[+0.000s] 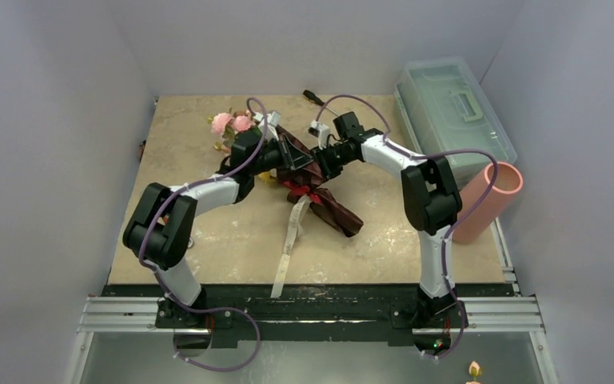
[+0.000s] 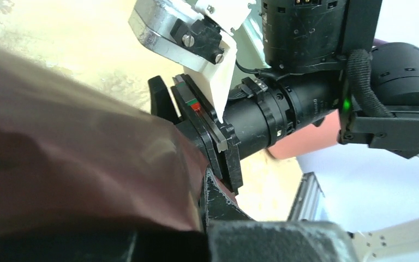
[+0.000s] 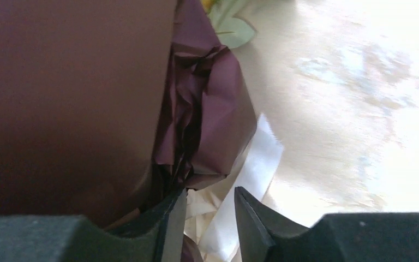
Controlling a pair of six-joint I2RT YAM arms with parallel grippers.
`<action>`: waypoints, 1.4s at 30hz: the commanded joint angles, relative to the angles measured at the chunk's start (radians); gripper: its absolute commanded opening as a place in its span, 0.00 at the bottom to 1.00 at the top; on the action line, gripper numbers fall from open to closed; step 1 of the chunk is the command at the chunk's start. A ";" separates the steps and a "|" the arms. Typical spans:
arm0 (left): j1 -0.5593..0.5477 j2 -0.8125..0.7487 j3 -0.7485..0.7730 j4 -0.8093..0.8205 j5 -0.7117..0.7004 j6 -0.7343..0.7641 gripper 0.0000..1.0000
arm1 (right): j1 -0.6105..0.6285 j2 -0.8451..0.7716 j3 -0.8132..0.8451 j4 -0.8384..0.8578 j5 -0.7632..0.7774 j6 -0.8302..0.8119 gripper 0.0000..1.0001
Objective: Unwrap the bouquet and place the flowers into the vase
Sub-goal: Adjust the fake flower at the center of the board.
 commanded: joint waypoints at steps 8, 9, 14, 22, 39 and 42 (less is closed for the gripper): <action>-0.053 0.222 0.233 -0.253 -0.209 0.210 0.00 | -0.143 -0.032 0.051 -0.180 0.170 -0.183 0.56; -0.058 0.236 0.242 -0.257 -0.214 0.220 0.00 | -0.147 -0.043 0.052 -0.184 0.185 -0.188 0.58; -0.068 0.304 0.303 -0.268 -0.224 0.254 0.00 | -0.177 -0.081 0.082 -0.189 0.269 -0.185 0.67; -0.068 0.455 0.534 -0.324 -0.186 0.336 0.20 | -0.228 -0.077 0.251 -0.266 0.275 -0.194 0.67; 0.062 0.241 0.689 -0.553 0.001 0.447 1.00 | -0.273 -0.045 0.312 -0.415 0.112 -0.276 0.69; 0.106 0.150 0.603 -0.595 -0.007 0.481 1.00 | -0.272 -0.036 0.321 -0.444 0.086 -0.299 0.68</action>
